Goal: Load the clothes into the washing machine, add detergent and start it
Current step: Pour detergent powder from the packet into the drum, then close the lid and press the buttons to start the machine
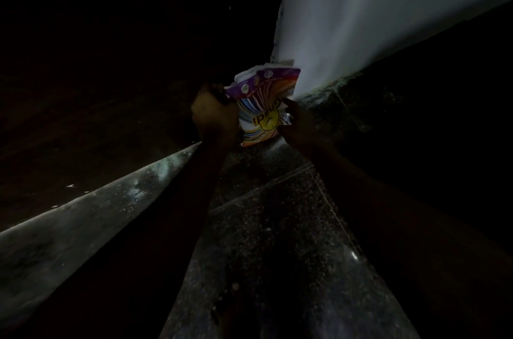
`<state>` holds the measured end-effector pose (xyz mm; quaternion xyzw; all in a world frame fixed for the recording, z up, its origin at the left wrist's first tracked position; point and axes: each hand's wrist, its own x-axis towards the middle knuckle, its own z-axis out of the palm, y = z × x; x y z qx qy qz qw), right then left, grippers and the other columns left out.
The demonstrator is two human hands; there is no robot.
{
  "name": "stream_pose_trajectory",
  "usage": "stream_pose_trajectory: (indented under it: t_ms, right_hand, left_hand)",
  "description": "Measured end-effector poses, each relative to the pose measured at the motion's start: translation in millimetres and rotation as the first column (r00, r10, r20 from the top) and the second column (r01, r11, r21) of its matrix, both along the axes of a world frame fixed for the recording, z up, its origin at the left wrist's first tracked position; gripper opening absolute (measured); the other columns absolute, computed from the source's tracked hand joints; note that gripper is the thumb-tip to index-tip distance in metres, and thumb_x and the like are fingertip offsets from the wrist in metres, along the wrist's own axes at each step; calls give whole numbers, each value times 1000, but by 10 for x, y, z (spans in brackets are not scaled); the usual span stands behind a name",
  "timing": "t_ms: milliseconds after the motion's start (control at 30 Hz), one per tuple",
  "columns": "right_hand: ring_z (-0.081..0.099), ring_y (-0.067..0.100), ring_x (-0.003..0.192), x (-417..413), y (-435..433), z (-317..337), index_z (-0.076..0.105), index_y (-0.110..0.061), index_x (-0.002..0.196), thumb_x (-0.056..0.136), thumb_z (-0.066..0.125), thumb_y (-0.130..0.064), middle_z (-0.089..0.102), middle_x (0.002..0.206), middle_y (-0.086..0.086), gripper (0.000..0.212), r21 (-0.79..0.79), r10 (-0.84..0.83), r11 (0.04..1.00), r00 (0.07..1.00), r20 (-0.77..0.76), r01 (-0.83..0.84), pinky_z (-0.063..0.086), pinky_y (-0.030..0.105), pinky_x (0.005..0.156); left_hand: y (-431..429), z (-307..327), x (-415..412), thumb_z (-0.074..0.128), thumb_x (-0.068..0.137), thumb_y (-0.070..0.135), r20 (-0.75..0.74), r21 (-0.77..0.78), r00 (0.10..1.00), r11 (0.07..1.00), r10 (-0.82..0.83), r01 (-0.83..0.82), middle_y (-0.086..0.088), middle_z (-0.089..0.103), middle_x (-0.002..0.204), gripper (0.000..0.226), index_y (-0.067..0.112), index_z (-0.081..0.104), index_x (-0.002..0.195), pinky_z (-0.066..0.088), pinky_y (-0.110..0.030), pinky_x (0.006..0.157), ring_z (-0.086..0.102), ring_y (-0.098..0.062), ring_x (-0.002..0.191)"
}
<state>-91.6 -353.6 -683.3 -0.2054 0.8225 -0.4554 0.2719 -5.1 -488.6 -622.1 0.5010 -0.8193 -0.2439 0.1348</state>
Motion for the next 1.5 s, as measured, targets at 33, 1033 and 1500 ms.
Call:
stream_pose_trajectory:
  t_ms: [33, 1033, 1500]
  right_hand:
    - [47, 36, 127, 23, 79, 48, 36, -1, 143, 88, 61, 2, 48, 137, 24, 61, 32, -32, 999, 999, 30, 31, 39, 36, 103]
    - [66, 17, 98, 2239, 2681, 4990, 72, -17, 105, 91, 56, -18, 72, 104, 2, 21, -28, -538, 828, 779, -321, 560, 52, 31, 88]
    - [64, 16, 98, 3333, 3320, 6151, 70, -13, 107, 93, 57, -21, 69, 107, 4, 21, -88, -722, 651, 580, -378, 754, 45, 19, 81]
  left_hand:
    - [64, 22, 49, 54, 96, 27, -71, 22, 997, 999, -22, 24, -10, 61, 127, 35, 8, 58, 126, 37, -24, 91, 55, -25, 120]
    - [2361, 4444, 1999, 56, 95, 19, -87, -130, 608, 614, -789, 778, -15, 63, 123, 35, 4, 58, 126, 46, -39, 97, 58, -30, 115]
    - [3016, 5538, 2611, 45, 101, 28, -78, -177, 326, 335, -942, 925, -10, 54, 138, 40, 8, 52, 136, 37, -40, 108, 46, -26, 132]
